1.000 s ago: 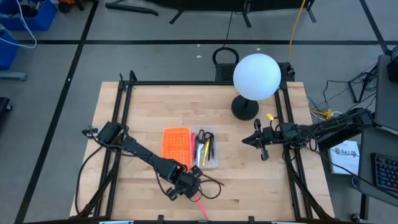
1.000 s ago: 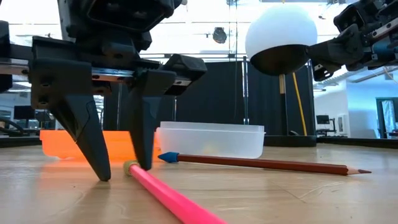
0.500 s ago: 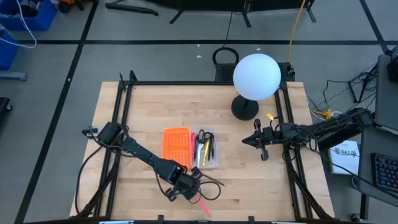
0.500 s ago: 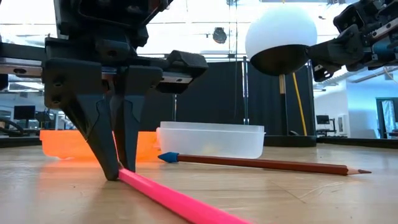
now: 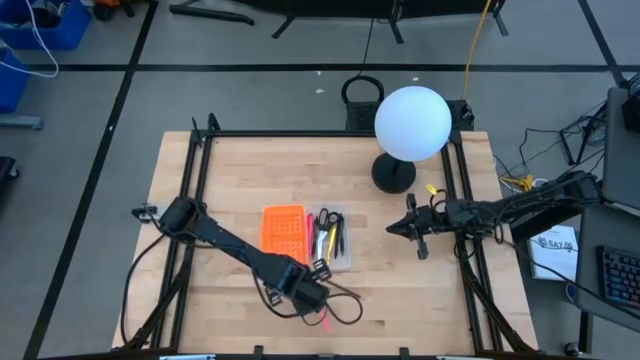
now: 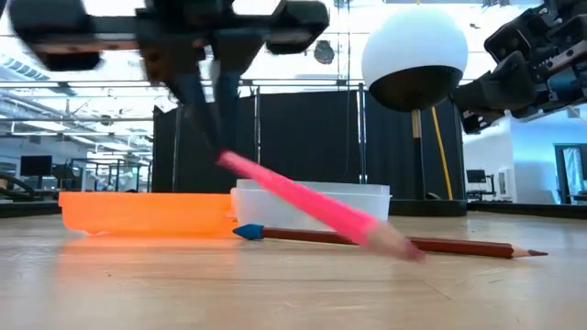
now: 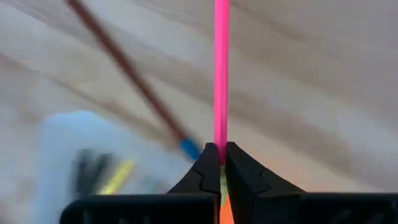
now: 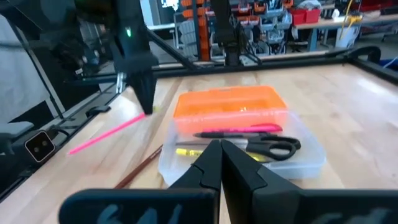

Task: Pick & place school supplies into a supply box
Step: Put the pink pencil into the supply box

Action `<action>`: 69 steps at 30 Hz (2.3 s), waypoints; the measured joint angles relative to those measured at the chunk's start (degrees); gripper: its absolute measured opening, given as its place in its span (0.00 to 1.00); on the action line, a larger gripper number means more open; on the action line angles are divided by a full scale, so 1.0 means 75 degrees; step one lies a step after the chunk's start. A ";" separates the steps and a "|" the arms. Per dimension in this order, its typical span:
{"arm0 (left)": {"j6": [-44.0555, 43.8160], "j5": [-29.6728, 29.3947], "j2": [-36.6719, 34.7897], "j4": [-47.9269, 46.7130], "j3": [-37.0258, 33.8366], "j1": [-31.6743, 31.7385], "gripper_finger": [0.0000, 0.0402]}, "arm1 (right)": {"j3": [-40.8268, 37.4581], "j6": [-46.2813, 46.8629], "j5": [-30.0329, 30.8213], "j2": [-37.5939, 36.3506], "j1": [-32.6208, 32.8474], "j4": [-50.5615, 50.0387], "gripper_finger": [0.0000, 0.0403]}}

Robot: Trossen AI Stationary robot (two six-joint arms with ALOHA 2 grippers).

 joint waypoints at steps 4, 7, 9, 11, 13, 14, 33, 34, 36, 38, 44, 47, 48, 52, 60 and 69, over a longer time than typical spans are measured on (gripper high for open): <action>0.1168 -0.0826 -0.0083 -0.0956 0.0301 0.0215 0.03 | 0.0000 0.0223 0.0000 0.0271 0.0000 0.0010 0.00; 0.1980 -0.1132 -0.0397 -0.0985 0.0337 0.0478 0.02 | 0.0000 0.0314 0.0001 0.0398 0.0000 0.0101 0.00; 0.2408 -0.1174 -0.0656 -0.0911 0.0358 0.0653 0.02 | 0.0000 0.0315 0.0000 0.0456 0.0000 0.0198 0.00; 0.2840 -0.1251 -0.0933 -0.0827 0.0355 0.0844 0.02 | 0.0000 0.0315 0.0002 0.0496 0.0000 0.0181 0.00; 0.3364 -0.1256 -0.1190 -0.0769 0.0355 0.1068 0.02 | 0.0000 0.0293 0.0004 0.0584 0.0000 0.0183 0.00; 0.3622 -0.1256 -0.1285 -0.0762 0.0356 0.1187 0.02 | 0.0000 0.0275 0.0003 0.0623 0.0000 0.0170 0.00; 0.6508 0.0505 -0.1377 -0.0411 0.0174 0.2917 0.02 | 0.0000 0.0059 -0.0005 0.0807 0.0000 0.0429 0.00; 0.6590 0.0700 -0.1377 -0.0400 0.0174 0.2966 0.02 | 0.0000 0.0040 -0.0004 0.0807 0.0000 0.0454 0.00; 0.6665 0.1232 -0.1377 -0.0364 0.0174 0.3093 0.02 | 0.0000 0.0022 -0.0005 0.0807 0.0000 0.0472 0.00; 0.6641 0.1682 -0.1377 -0.0252 0.0168 0.3253 0.02 | 0.0000 0.0001 -0.0008 0.0807 0.0000 0.0463 0.00; 0.6674 0.2809 -0.1377 0.0041 0.0168 0.3688 0.02 | 0.0000 0.0096 0.0000 0.0807 0.0000 0.0388 0.00; 0.6691 0.3118 -0.1322 0.0055 0.0168 0.3879 0.01 | 0.0000 0.0104 0.0000 0.0807 0.0000 0.0385 0.00; 0.6683 0.3113 -0.1309 0.0056 0.0165 0.3920 0.00 | 0.0000 0.0106 0.0001 0.0807 0.0000 0.0383 0.00; 0.6829 0.3298 -0.1260 0.0344 -0.0150 0.4052 0.00 | 0.0000 0.0111 0.0003 0.0807 0.0000 0.0350 0.00; 0.7050 0.3197 -0.1240 0.1776 -0.1635 0.4253 0.00 | 0.0000 0.0234 0.0003 0.0807 0.0000 0.0350 0.00; 0.7837 0.2644 -0.1240 0.3048 -0.2651 0.4865 0.01 | 0.0000 0.0315 0.0035 0.0807 0.0000 0.0356 0.00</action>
